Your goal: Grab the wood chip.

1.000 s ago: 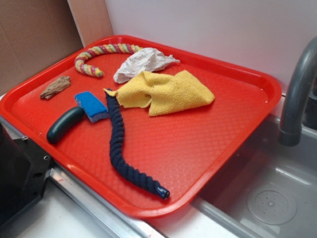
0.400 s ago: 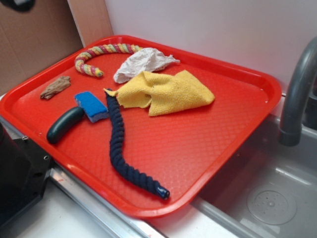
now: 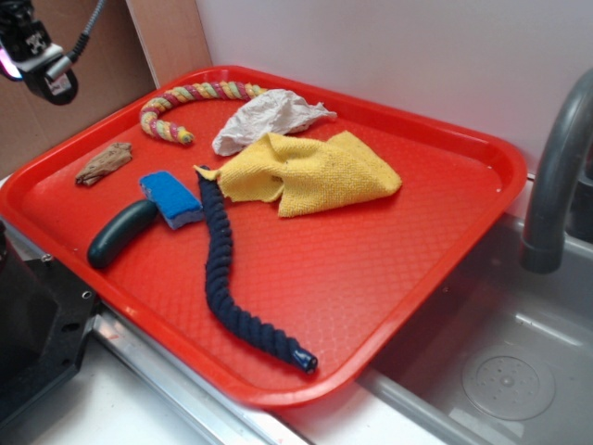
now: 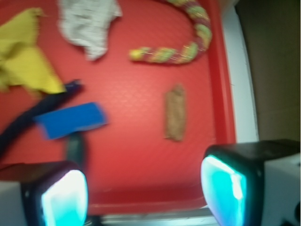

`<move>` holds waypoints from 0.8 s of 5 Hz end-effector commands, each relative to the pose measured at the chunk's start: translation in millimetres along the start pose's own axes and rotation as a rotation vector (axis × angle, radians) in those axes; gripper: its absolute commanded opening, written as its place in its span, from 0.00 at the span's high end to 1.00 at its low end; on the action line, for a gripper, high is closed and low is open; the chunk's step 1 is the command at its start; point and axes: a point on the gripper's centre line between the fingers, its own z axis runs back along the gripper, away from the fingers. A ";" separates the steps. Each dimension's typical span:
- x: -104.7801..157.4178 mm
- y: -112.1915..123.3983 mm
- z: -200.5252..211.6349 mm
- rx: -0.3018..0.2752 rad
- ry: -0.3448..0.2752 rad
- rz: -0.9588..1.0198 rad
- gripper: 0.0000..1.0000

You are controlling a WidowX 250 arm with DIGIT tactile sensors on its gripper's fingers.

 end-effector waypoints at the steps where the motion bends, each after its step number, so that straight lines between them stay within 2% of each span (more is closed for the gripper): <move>1: 27.5 11.1 -56.3 -0.078 -0.054 -0.031 0.00; 2: 29.7 9.4 -85.7 -0.043 0.005 -0.030 0.00; 3: -21.2 21.4 -108.2 -0.044 0.043 -0.059 0.00; 4: -36.4 16.5 -120.5 -0.020 0.074 -0.096 0.00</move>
